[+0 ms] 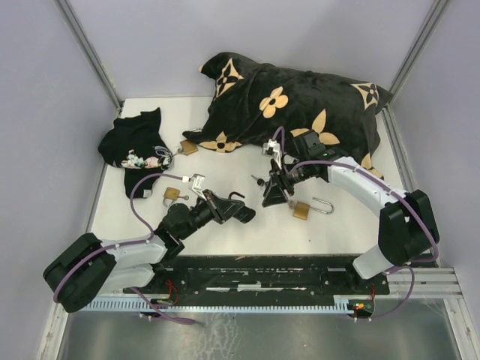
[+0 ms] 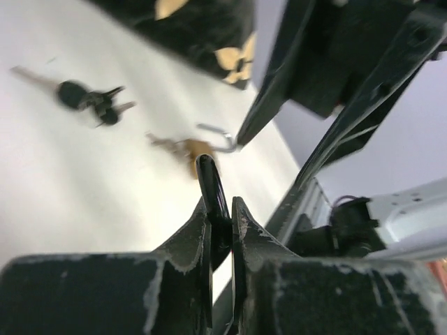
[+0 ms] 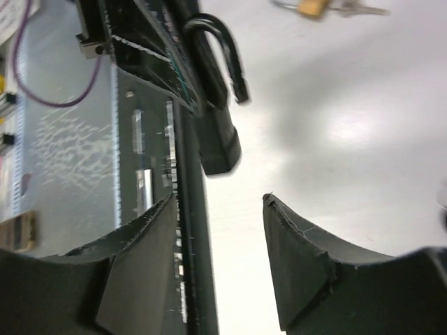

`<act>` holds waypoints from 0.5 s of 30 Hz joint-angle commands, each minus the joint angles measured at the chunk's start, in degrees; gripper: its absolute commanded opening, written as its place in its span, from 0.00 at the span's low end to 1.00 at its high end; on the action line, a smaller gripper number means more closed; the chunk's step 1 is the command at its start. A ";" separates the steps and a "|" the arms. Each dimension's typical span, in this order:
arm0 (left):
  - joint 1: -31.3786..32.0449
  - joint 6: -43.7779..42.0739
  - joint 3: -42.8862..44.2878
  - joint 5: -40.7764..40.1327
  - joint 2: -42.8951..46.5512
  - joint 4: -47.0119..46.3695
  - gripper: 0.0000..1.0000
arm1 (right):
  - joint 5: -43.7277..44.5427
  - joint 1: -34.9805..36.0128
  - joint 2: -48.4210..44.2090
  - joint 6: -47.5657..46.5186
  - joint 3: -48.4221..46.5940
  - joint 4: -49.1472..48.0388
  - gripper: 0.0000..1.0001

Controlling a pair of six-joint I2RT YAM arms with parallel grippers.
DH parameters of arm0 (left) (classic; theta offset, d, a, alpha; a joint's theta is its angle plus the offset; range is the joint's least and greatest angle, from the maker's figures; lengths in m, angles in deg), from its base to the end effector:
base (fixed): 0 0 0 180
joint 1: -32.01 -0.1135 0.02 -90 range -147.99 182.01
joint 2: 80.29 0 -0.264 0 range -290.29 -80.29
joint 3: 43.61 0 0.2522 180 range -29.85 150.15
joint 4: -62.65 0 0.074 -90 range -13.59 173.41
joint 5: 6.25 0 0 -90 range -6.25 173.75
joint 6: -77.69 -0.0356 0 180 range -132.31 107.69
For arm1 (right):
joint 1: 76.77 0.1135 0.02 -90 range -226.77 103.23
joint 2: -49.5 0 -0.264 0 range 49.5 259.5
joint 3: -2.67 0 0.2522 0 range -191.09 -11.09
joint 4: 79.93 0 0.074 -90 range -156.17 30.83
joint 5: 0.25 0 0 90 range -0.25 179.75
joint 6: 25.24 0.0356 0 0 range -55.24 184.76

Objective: Lock with the key
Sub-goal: Pick up the key from the center of the board.

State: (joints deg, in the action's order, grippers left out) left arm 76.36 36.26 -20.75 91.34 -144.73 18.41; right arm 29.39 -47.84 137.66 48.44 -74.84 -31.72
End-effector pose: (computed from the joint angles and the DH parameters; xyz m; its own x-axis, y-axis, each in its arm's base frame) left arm 0.1425 -0.1459 0.1894 -0.5683 -0.4838 -0.6656 0.5458 0.3837 -0.7449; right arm 0.2535 0.1755 0.2523 -0.5412 -0.4579 -0.7053 -0.8176 0.0904 0.5686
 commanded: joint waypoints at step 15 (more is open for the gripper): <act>-3.53 3.38 -3.89 -5.96 2.64 2.31 0.03 | 31.70 -5.20 24.40 7.85 -19.76 -5.72 0.58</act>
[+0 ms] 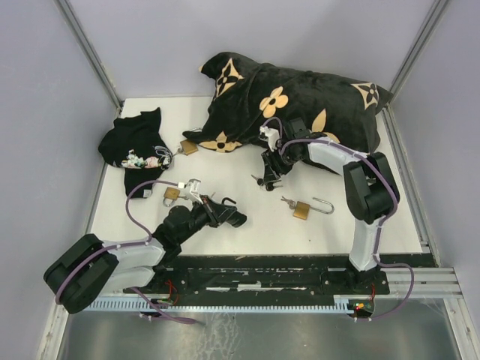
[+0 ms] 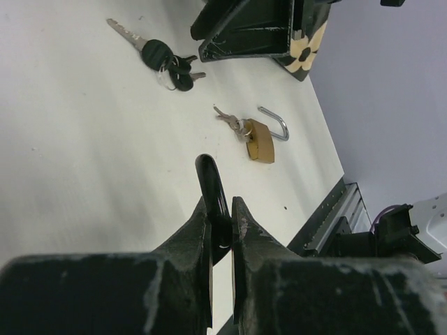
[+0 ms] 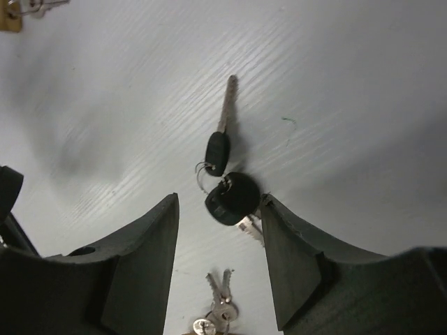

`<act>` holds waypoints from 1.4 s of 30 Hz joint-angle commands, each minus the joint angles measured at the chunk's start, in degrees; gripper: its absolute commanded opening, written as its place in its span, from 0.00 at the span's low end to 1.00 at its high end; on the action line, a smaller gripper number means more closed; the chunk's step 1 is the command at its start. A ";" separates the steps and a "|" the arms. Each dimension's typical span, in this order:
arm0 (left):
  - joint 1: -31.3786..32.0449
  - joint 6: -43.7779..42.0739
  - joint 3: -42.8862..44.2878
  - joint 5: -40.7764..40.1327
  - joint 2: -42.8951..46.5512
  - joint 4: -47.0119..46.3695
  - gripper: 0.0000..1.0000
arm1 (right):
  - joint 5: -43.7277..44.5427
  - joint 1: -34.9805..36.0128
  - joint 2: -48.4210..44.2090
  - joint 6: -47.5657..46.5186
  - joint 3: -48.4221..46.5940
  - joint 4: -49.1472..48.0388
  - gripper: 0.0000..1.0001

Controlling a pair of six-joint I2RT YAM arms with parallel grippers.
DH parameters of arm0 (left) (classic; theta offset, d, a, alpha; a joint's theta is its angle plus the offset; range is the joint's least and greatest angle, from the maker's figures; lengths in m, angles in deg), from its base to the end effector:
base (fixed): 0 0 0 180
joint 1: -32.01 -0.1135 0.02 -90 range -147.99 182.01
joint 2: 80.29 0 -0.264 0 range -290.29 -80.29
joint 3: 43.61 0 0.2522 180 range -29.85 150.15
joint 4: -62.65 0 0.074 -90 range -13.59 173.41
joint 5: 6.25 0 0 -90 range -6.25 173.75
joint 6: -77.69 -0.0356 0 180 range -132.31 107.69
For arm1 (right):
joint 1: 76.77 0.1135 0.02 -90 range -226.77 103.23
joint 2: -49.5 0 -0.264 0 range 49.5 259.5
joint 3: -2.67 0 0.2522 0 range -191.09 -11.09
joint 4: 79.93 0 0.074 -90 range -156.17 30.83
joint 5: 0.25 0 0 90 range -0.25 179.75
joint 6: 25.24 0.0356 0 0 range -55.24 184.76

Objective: Lock with the key
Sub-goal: Pick up the key from the center of the board.

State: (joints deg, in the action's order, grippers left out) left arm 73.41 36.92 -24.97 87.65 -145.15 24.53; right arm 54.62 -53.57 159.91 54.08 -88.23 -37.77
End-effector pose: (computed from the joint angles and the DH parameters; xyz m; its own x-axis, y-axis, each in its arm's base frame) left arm 0.1415 -0.1280 0.1550 -0.6069 -0.4722 -0.6393 0.3838 0.5302 -0.7560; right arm 0.3584 0.1759 0.1859 -0.6888 -0.4601 -0.5602 -0.7132 0.5687 0.4098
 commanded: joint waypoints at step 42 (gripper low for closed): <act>-5.76 20.83 1.97 3.22 16.35 -15.63 0.03 | -19.42 -1.96 -11.66 3.57 -1.20 -1.72 0.02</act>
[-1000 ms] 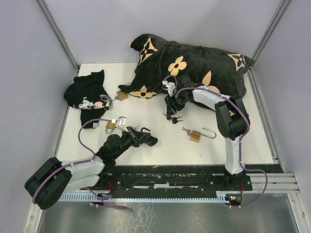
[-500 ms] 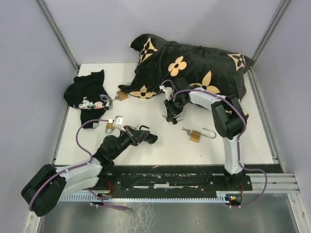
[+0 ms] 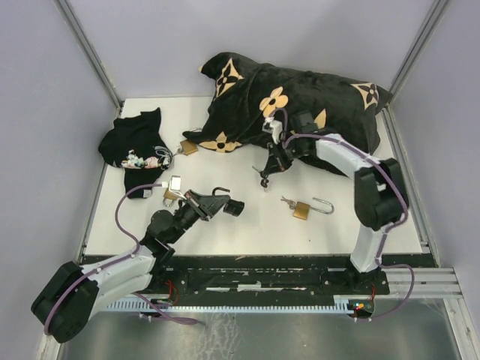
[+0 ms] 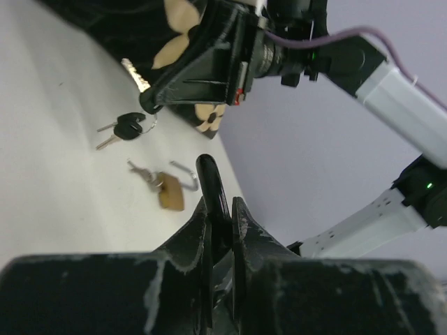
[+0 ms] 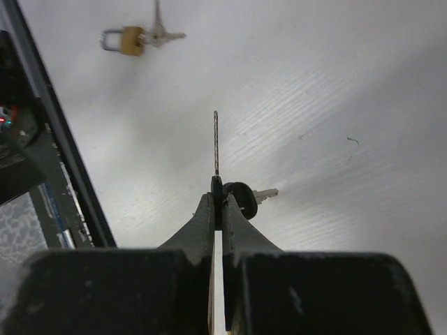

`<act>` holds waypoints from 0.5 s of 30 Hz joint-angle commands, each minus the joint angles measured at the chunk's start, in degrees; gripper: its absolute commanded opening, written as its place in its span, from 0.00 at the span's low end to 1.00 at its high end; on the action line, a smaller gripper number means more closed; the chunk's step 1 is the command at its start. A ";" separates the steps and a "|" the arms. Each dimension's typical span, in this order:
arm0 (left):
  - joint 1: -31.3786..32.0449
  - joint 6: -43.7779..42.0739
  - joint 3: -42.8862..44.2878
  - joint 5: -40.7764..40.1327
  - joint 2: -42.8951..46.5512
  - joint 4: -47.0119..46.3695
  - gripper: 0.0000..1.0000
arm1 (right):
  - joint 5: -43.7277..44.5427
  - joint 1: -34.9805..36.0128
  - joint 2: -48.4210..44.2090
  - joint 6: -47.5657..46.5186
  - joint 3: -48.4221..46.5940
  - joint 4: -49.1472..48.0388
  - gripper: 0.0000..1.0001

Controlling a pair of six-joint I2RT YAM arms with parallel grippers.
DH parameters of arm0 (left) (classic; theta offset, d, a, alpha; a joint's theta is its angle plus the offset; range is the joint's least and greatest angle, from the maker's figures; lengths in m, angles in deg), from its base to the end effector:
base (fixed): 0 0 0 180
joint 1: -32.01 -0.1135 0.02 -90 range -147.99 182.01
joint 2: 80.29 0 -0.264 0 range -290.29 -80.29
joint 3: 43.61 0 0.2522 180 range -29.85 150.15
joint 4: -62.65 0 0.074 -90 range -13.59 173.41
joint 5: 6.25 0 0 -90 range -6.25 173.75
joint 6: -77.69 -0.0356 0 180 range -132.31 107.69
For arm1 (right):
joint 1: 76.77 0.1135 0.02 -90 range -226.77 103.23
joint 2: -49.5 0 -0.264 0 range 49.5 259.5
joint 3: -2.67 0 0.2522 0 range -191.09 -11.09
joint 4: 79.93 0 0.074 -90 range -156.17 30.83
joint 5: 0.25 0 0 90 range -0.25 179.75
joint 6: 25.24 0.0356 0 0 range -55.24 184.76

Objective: Lock with the key
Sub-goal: Pick up the key from the center of the board.

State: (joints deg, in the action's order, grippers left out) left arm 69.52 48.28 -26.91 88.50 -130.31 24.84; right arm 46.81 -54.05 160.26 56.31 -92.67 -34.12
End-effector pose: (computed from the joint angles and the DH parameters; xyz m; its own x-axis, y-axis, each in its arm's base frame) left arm 0.1333 -0.1060 0.1858 -0.5552 -0.6683 -0.4952 0.3842 0.3220 -0.8653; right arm 0.3641 0.1787 0.2056 -0.7138 -0.4155 -0.5638 -0.6976 0.4929 0.5199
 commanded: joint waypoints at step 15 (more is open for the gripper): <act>-11.70 47.18 27.71 22.74 -22.41 -44.20 0.03 | -13.85 -1.50 -39.15 -13.78 3.29 9.83 0.02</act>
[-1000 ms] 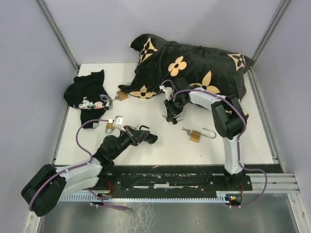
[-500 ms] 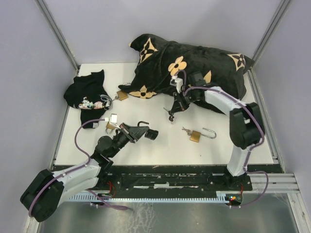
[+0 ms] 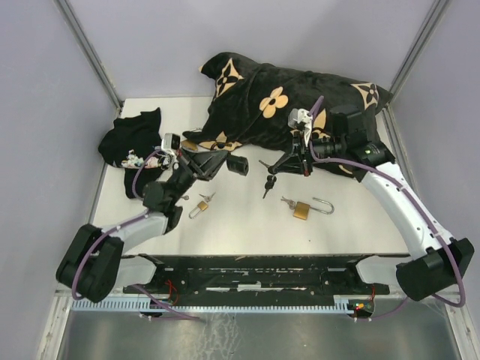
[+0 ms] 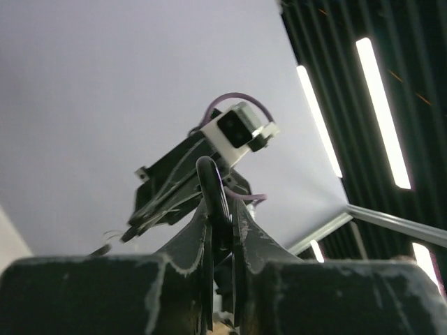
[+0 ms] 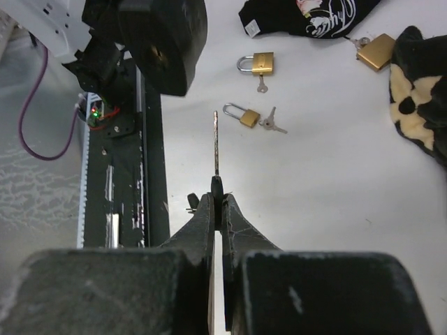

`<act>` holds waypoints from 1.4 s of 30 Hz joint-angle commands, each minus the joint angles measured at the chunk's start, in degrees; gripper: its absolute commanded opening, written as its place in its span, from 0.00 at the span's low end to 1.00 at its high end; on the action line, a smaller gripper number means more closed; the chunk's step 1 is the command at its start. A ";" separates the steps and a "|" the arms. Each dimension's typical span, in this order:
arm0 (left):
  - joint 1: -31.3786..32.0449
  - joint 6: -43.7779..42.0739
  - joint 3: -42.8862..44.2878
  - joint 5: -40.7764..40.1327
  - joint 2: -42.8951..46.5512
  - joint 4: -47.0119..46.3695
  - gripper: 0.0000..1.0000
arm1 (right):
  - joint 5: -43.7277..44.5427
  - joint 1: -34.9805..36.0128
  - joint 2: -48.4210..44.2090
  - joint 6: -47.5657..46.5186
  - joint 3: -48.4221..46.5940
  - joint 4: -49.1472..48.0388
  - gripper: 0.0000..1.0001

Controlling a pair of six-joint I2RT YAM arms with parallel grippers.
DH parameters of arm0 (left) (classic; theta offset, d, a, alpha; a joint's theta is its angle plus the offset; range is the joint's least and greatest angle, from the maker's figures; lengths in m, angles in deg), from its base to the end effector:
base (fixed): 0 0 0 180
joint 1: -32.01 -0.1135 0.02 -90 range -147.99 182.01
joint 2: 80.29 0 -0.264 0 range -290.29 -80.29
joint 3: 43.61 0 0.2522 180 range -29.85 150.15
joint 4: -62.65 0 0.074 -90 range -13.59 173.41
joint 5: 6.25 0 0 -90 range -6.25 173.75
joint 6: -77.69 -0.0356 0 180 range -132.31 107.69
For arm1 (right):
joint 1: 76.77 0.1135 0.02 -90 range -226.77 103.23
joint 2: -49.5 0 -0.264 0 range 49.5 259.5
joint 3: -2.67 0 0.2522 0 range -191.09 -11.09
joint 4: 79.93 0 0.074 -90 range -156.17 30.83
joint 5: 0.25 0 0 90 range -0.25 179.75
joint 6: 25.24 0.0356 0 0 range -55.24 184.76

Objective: Lock with the key
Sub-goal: Pick up the key from the center of the board, then place the lock at the center of the board.

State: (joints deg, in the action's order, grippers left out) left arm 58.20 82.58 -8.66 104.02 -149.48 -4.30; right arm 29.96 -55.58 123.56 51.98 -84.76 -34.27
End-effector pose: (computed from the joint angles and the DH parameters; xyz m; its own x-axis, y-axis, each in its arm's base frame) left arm 0.1965 -0.1104 0.2764 -0.7145 -0.6902 -0.1148 0.4256 -0.2984 -0.8543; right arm 0.2411 0.1265 0.3766 -0.2948 -0.2337 -0.9265 -0.9518 0.1573 0.2632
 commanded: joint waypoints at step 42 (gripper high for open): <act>0.22 2.06 19.45 14.39 -8.60 -16.50 0.03 | -2.66 2.51 -6.95 10.42 -8.81 9.78 0.02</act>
State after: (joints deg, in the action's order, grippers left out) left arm 58.97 82.25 5.98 116.87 -156.01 -6.61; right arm 32.34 -51.23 118.23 53.82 -95.56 -16.02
